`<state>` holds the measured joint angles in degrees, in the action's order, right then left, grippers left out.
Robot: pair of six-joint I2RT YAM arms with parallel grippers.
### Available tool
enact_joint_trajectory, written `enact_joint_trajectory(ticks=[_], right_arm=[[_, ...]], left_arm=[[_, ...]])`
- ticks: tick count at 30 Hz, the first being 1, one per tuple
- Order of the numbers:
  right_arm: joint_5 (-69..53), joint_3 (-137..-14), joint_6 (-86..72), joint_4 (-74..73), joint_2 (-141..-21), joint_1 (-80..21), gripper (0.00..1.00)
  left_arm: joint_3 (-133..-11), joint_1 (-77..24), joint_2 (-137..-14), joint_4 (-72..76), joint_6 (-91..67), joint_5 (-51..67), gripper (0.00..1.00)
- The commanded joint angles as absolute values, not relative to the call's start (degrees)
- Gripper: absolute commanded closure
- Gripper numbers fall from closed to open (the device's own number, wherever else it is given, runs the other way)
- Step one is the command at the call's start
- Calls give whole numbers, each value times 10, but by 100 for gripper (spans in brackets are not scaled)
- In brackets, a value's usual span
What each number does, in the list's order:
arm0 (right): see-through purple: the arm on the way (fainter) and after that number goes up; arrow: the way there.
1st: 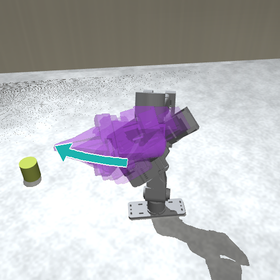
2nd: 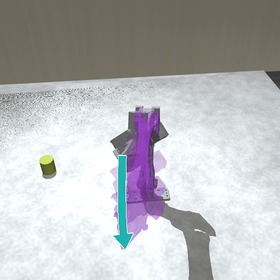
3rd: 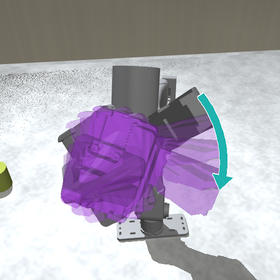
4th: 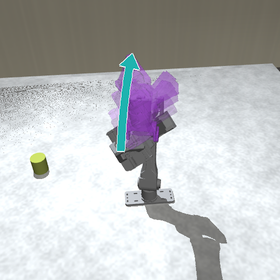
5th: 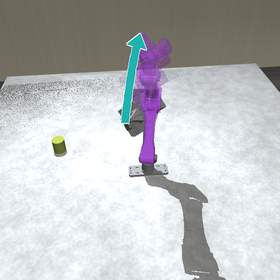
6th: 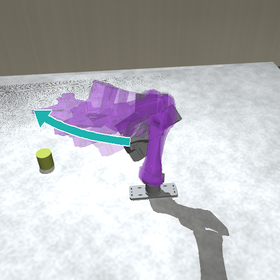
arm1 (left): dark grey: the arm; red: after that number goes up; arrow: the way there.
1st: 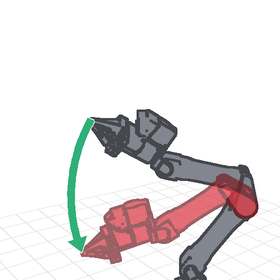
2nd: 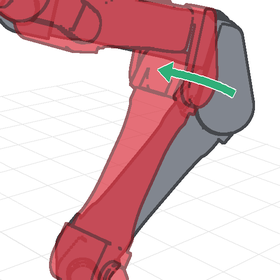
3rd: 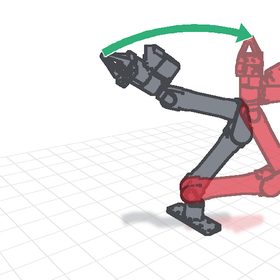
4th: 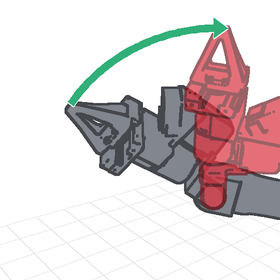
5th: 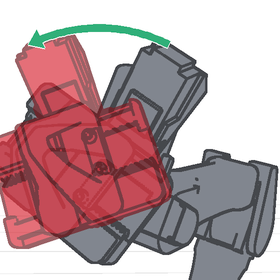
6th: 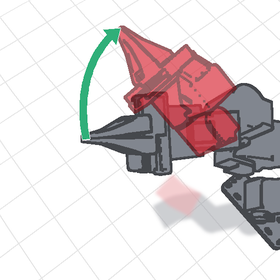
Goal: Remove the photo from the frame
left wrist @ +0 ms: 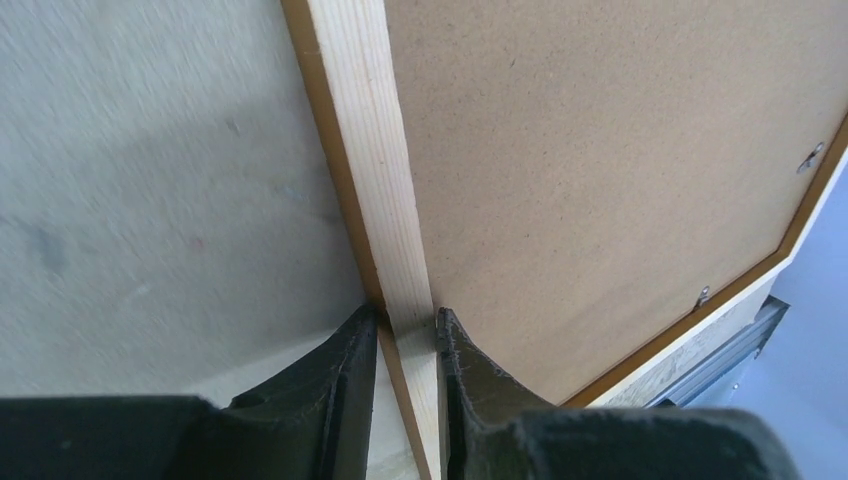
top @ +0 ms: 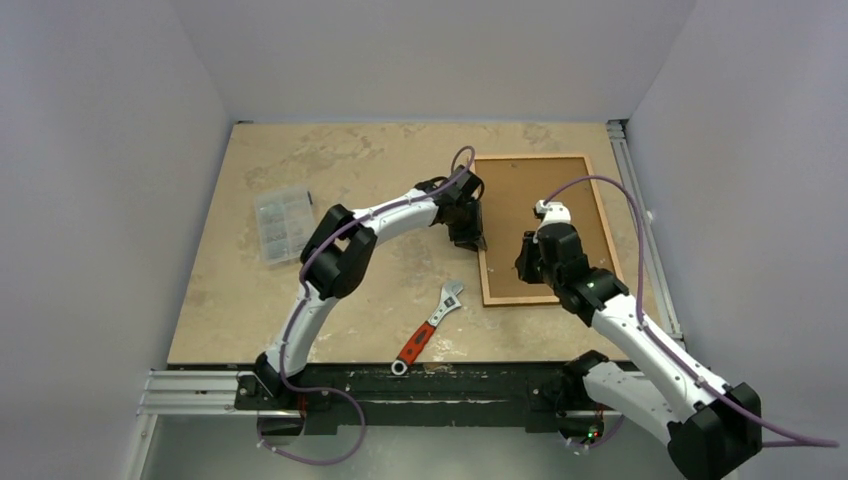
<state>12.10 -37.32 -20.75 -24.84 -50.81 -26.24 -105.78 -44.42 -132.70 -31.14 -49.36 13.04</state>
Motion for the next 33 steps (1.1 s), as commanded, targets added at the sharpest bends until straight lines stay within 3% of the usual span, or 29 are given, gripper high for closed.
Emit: enact_joint_trajectory(ticks=[1, 8, 33], right_arm=[[107, -389, -215, -217, -529, -291, 100], [146, -392, -246, -175, -593, -349, 100], [184, -409, -260, -108, -684, -353, 100]], left_arm=[[-1093, -418, -1352, -276, -429, 193, 98], [-1089, -410, -1364, -255, -448, 231, 100], [-1067, -410, -1356, -243, -465, 232, 100]])
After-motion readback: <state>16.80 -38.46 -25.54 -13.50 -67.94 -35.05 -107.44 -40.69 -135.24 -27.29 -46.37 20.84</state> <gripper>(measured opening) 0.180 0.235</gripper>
